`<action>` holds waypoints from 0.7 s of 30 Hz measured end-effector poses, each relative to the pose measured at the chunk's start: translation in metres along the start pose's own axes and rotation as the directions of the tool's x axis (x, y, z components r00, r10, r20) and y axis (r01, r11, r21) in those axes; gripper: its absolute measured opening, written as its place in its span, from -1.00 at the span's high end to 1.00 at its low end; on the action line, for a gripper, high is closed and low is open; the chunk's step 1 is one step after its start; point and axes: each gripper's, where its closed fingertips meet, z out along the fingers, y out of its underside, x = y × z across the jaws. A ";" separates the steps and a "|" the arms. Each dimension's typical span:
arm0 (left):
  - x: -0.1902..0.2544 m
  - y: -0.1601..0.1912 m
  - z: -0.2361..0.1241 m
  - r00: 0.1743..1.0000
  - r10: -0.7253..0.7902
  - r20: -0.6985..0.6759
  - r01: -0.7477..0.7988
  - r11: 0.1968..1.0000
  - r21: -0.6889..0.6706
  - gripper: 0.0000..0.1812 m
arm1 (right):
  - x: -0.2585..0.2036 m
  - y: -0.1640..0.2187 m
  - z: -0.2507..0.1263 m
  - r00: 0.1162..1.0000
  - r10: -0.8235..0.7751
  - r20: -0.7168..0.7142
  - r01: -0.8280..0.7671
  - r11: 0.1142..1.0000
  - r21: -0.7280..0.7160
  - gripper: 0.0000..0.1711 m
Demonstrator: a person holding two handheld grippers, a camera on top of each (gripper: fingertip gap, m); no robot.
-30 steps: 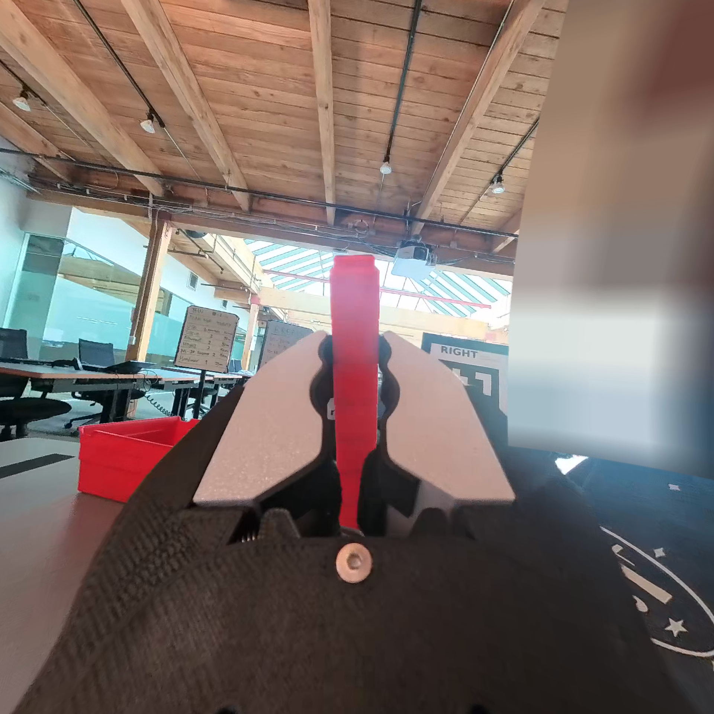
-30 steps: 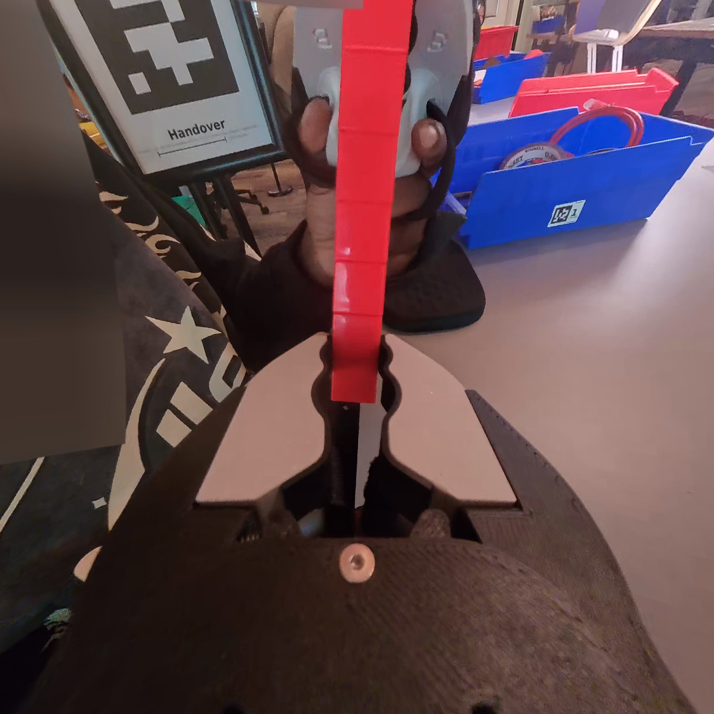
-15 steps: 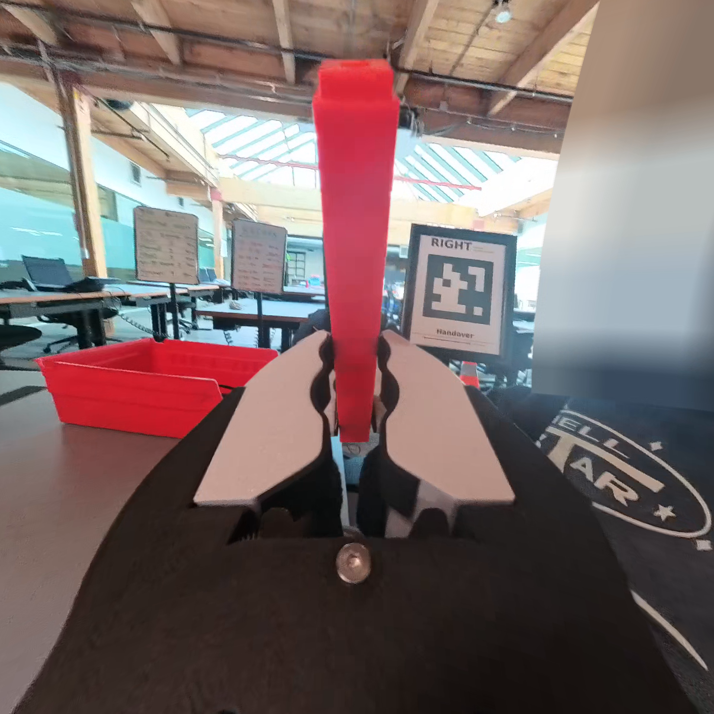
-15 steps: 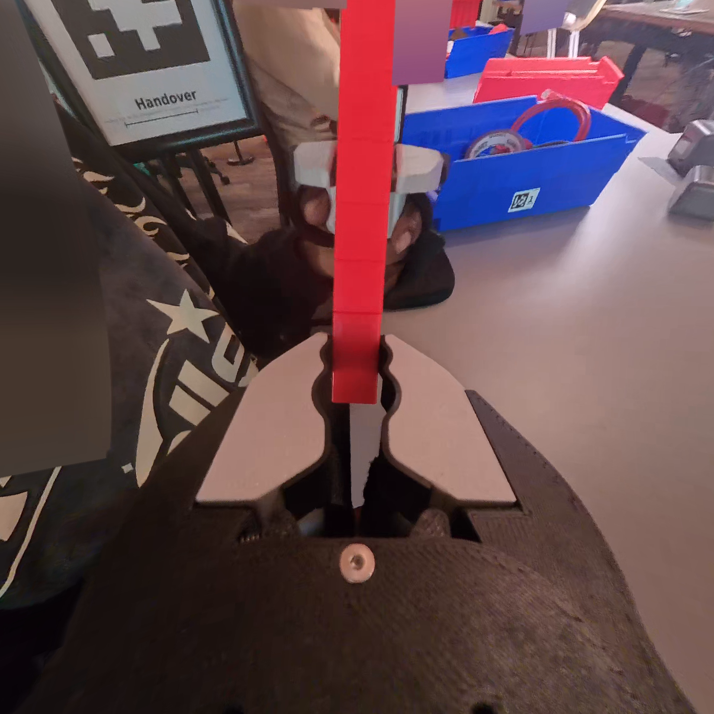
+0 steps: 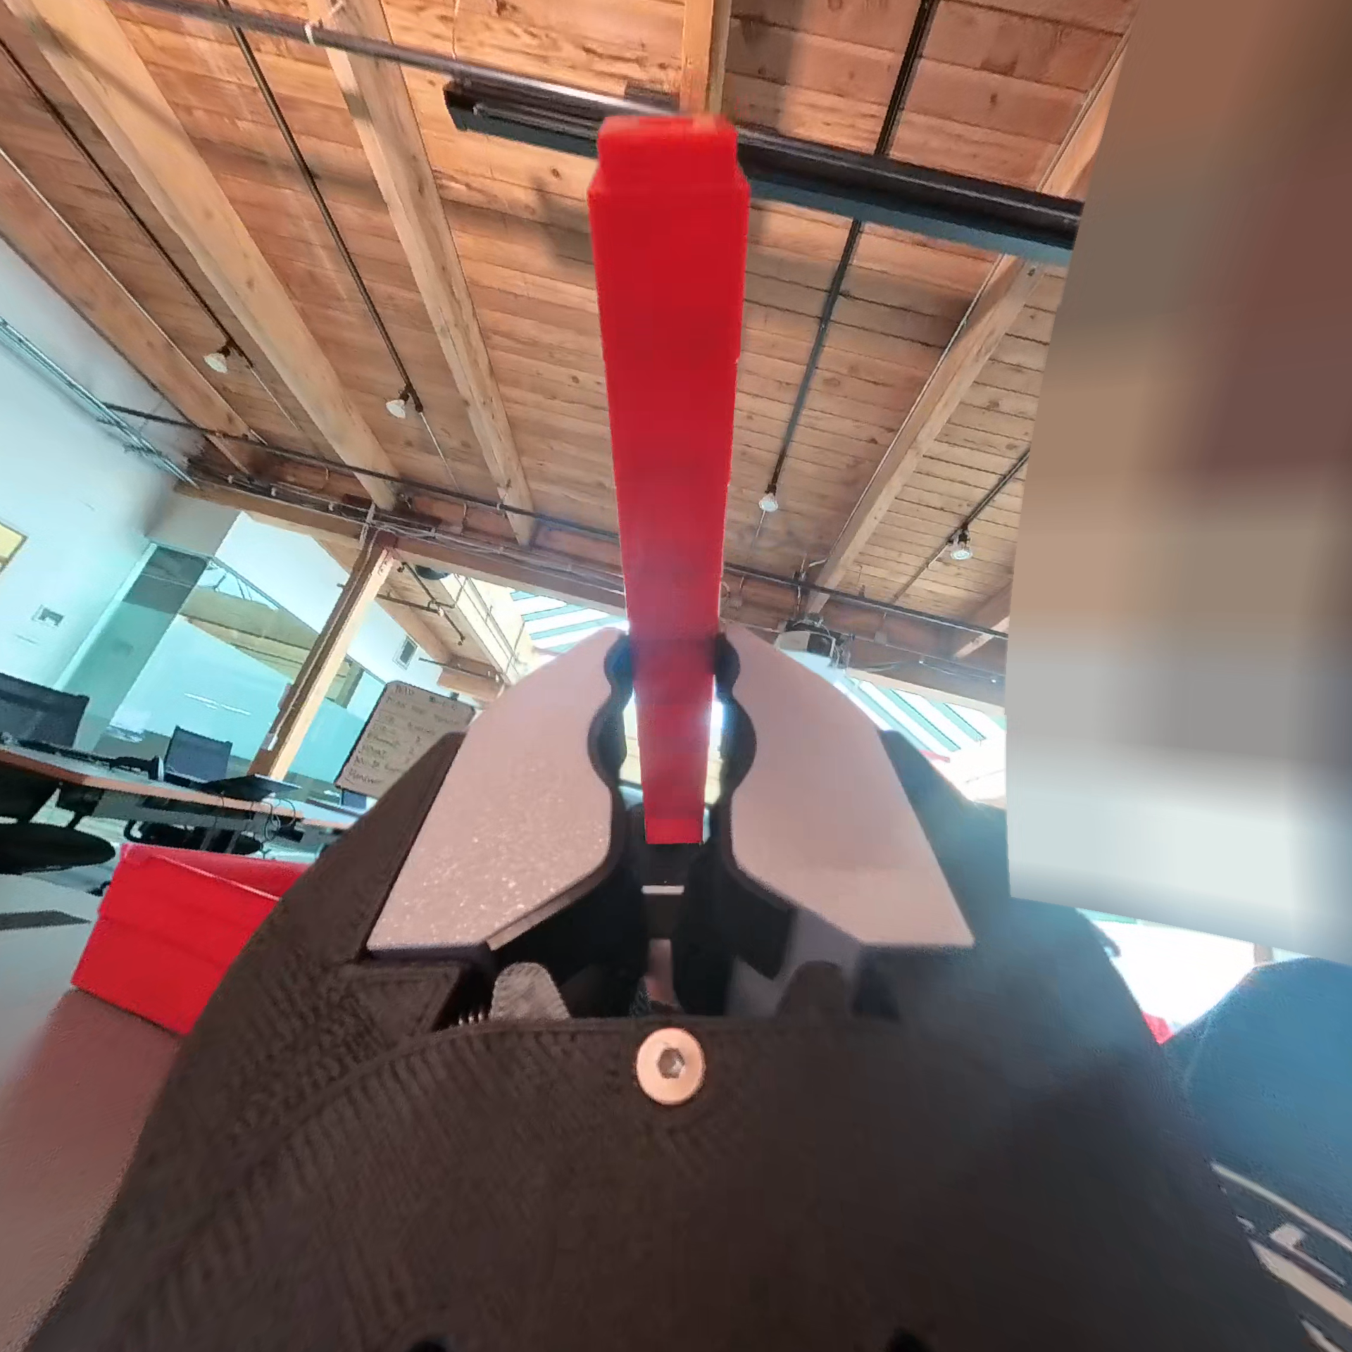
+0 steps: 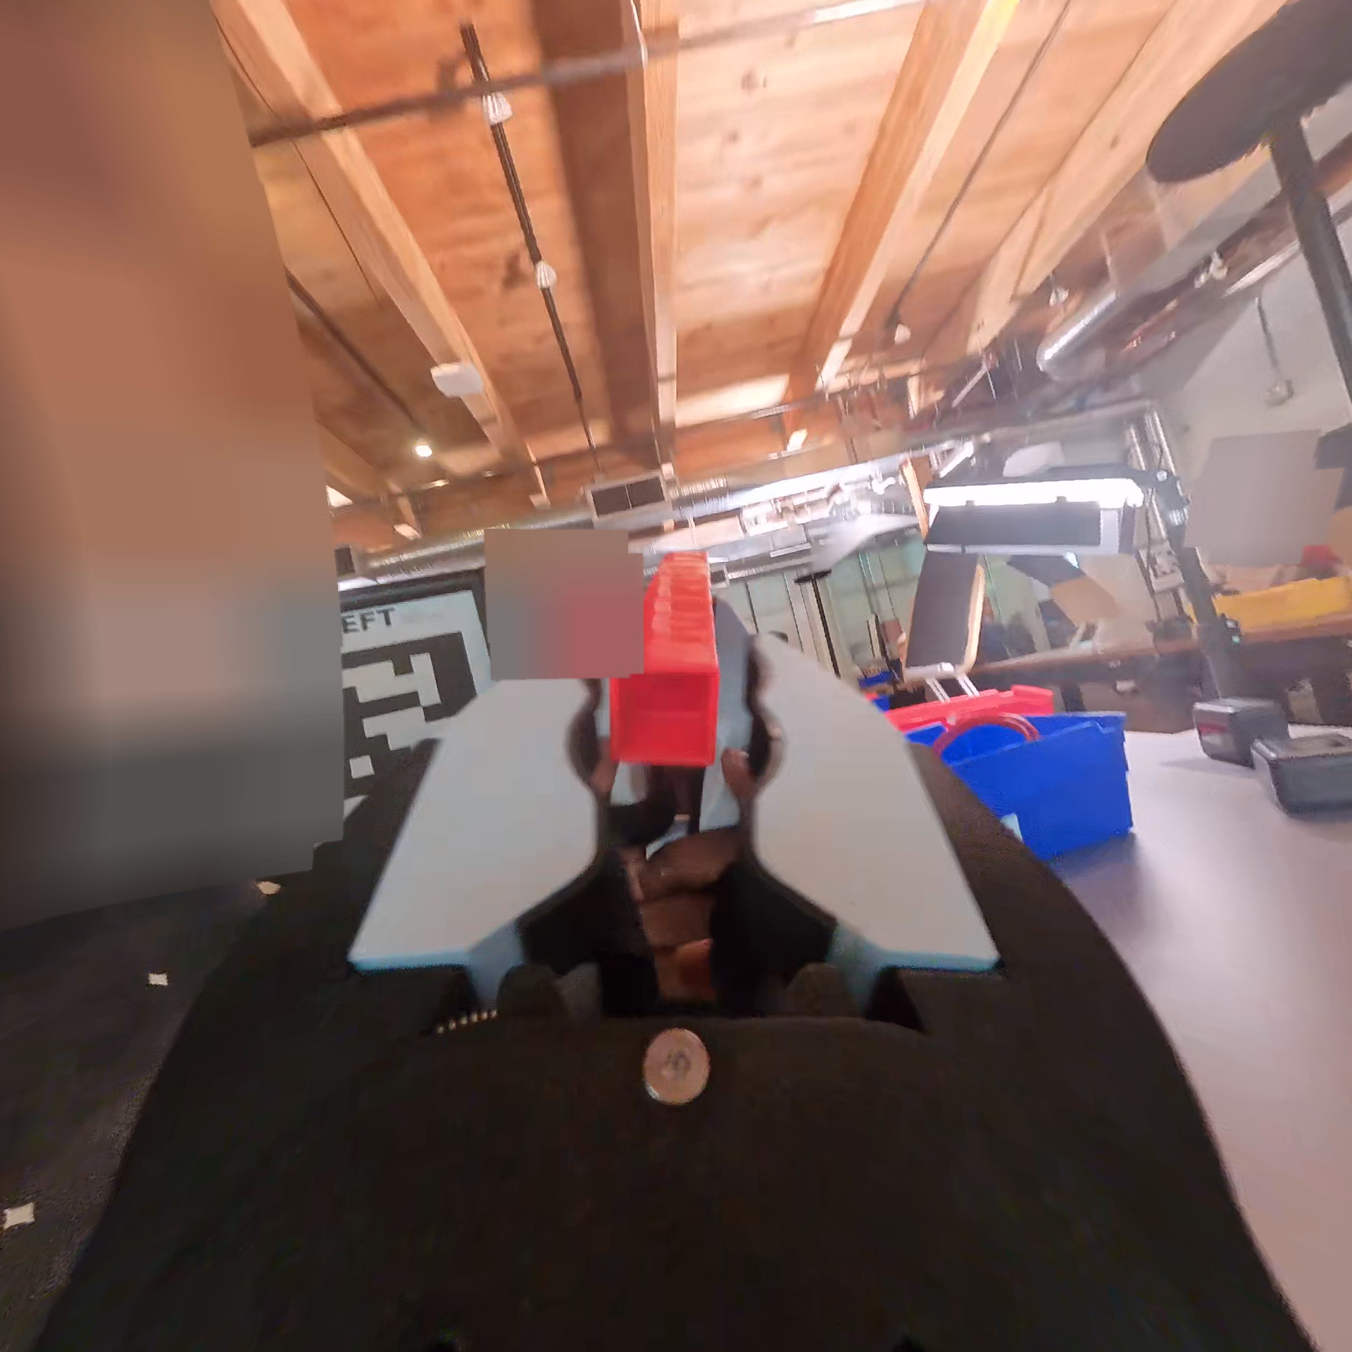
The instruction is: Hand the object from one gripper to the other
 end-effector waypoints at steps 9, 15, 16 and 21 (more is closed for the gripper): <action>0.003 0.004 0.002 0.998 0.042 -0.050 -0.047 0.995 -0.093 0.78 | -0.003 -0.023 -0.013 0.997 -0.073 0.029 0.075 0.995 -0.064 0.73; 0.007 0.000 0.000 0.999 0.042 -0.032 -0.041 0.999 0.013 0.78 | -0.003 -0.026 -0.010 0.998 -0.059 -0.015 0.060 0.994 0.093 0.52; 0.008 0.001 0.000 0.999 0.038 -0.025 -0.037 0.999 0.026 0.78 | -0.001 -0.019 -0.007 0.999 -0.036 -0.020 0.038 0.995 0.097 0.48; 0.009 0.017 -0.002 0.999 0.039 -0.004 -0.038 0.998 0.051 0.78 | -0.004 -0.014 -0.006 1.000 0.024 0.002 -0.024 0.980 0.195 0.62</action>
